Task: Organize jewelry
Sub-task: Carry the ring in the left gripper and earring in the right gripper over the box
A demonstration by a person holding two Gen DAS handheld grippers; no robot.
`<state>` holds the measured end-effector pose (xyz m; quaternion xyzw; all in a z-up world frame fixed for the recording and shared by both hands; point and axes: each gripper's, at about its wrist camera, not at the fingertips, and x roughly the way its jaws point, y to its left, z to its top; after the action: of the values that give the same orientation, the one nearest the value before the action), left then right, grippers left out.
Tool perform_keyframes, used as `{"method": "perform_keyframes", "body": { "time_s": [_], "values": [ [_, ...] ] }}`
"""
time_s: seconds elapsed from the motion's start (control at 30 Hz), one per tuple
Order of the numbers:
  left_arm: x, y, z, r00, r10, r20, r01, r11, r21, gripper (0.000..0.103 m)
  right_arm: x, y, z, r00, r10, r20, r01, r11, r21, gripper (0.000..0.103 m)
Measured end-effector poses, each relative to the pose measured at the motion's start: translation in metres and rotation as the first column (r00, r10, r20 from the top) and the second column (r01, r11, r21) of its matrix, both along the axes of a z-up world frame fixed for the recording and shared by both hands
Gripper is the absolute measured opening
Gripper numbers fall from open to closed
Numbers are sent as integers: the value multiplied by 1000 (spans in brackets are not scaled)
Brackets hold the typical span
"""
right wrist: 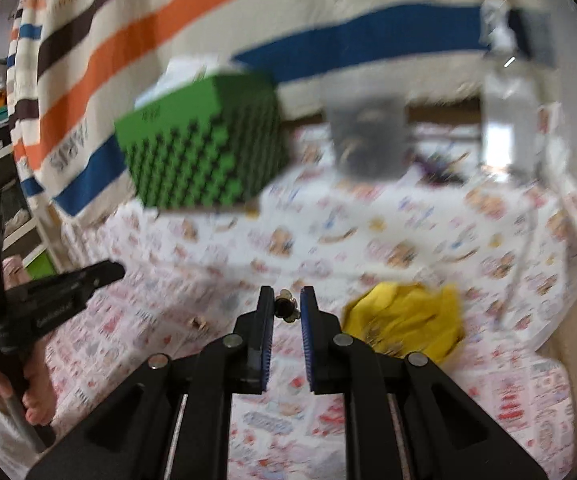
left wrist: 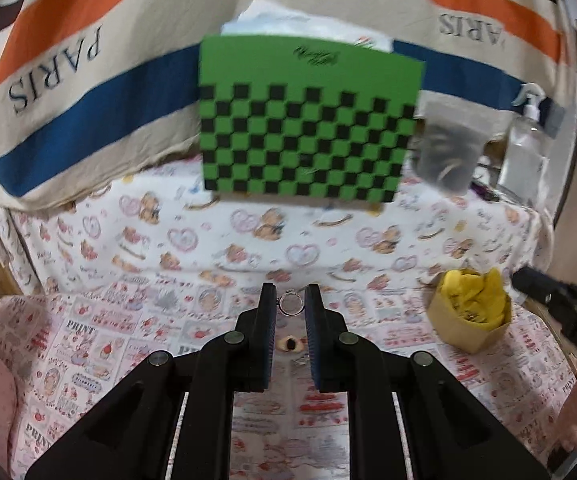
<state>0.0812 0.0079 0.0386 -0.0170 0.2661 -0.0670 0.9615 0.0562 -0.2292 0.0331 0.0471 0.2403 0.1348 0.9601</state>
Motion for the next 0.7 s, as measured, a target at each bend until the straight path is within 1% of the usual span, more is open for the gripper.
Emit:
{"method": "perform_keyframes", "body": {
  "time_s": [0.07,0.13,0.2,0.23,0.27,0.33,0.4,0.5,0.63,0.7],
  "values": [
    [-5,-6,3,1000,-5,29,5,1000,15,13,-3,-9,9,1000,-5,23,5,1000,-10,12],
    [-9,-12,5,999,-15,47,14,1000,26,13,-3,-19,13,999,-18,29,18,1000,21,12],
    [-14,-16,8,999,-24,24,24,999,22,13,-3,-29,15,999,-26,24,25,999,44,12],
    [-18,-17,12,999,-41,31,41,999,7,13,-3,-33,14,999,-35,26,34,998,51,12],
    [-25,-19,16,997,-56,53,57,998,-5,13,-5,-38,14,999,-42,29,41,998,54,12],
    [-34,-30,26,993,-60,99,59,998,19,13,-7,-50,17,998,-58,39,55,996,73,12],
    [-38,-46,32,988,-88,127,85,996,30,13,-8,-61,18,997,-74,38,70,992,100,12],
    [-31,-77,38,982,-153,108,149,988,44,13,-6,-77,17,994,-107,31,103,986,131,12],
    [-14,-114,42,979,-181,96,178,983,39,13,1,-96,9,992,-127,-2,125,977,173,12],
    [-2,-131,40,978,-197,73,195,980,31,13,7,-104,4,991,-134,-26,137,971,195,12]
  ]
}}
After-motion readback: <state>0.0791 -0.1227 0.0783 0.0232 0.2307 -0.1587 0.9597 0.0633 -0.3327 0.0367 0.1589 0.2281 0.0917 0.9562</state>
